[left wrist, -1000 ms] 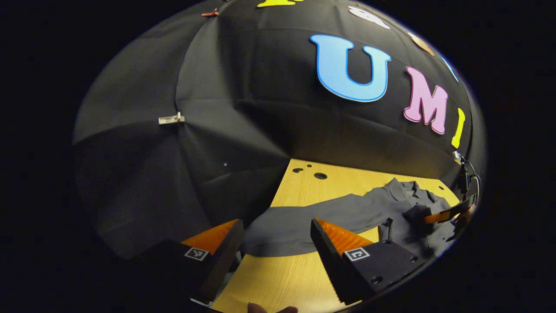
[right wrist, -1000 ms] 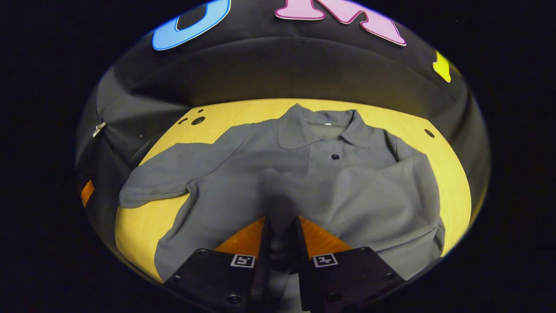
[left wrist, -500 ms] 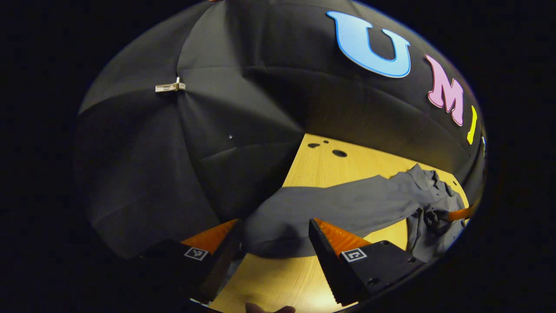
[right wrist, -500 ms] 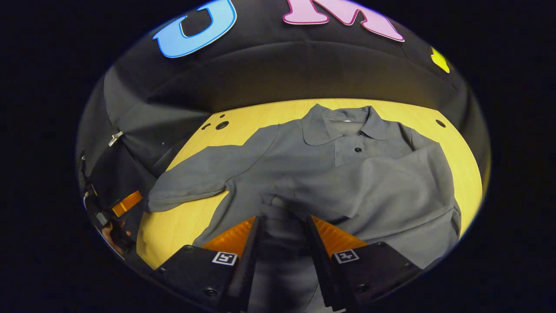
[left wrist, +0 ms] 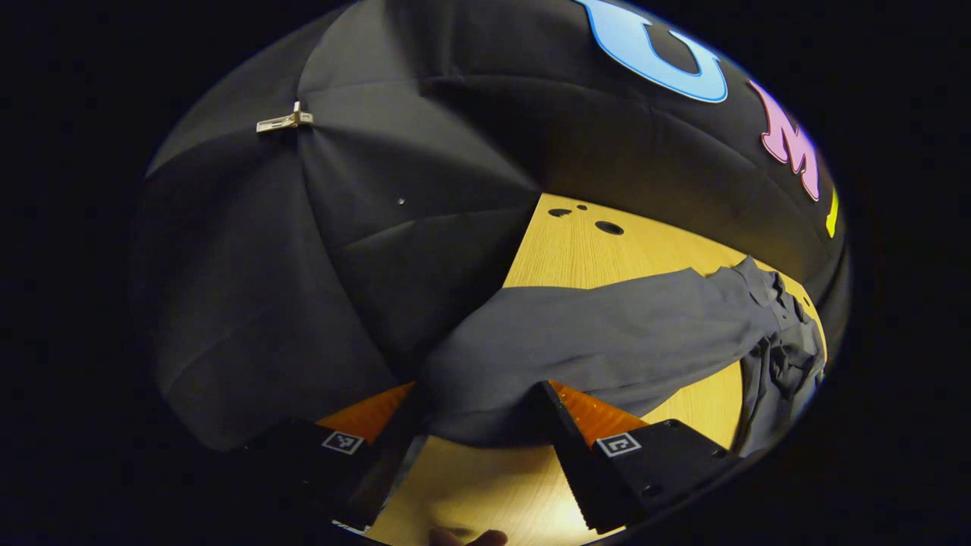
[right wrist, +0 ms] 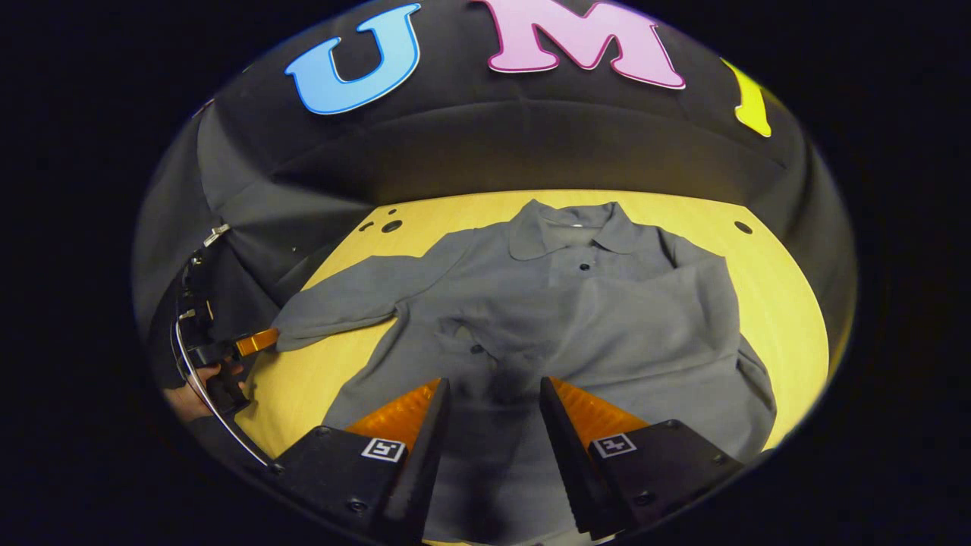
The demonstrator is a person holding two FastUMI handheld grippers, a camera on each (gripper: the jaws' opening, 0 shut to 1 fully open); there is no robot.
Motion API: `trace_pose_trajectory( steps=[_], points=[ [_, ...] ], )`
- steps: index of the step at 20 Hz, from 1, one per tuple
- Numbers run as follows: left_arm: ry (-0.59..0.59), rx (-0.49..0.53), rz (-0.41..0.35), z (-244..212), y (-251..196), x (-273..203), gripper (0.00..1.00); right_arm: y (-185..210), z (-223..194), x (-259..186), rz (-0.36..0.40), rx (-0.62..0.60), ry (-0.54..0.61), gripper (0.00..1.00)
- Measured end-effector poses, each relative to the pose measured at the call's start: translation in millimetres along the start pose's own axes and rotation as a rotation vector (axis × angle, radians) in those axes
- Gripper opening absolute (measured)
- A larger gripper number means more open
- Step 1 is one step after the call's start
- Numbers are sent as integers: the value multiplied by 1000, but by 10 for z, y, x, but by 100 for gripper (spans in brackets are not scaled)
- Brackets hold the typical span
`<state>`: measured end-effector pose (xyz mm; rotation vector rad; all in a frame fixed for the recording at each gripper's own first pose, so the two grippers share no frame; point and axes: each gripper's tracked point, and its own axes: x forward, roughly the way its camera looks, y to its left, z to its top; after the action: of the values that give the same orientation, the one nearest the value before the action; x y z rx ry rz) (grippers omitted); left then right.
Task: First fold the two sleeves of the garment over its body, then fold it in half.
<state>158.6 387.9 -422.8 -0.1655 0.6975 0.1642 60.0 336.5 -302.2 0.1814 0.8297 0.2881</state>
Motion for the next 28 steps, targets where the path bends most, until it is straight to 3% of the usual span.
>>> trace_pose_trajectory(
  steps=[4, 7, 9, 11, 12, 20, 28],
  points=[
    [13, -1, -35, -32, -10, 39, 97, -131, -7, -78, -28, 23, -6, 74],
    [5, 16, -15, 4, 59, 40, 85, -132, -2, -101, -23, 20, -3, 74],
    [0, 56, 43, 37, 205, 37, 63, -168, 35, -154, -16, 17, -11, 74],
    [-18, 84, 53, 118, 154, -71, 22, -253, 89, -227, -14, 19, -24, 74],
    [-39, 93, 54, 189, 130, -97, 10, -307, 109, -290, -15, 20, -30, 74],
    [-191, 196, -7, 795, -423, -549, 6, -830, 260, -588, -50, 44, -93, 74],
    [-284, 184, -39, 1250, -1121, -1179, 6, -1490, 248, -828, -66, 44, -123, 74]
  ],
)
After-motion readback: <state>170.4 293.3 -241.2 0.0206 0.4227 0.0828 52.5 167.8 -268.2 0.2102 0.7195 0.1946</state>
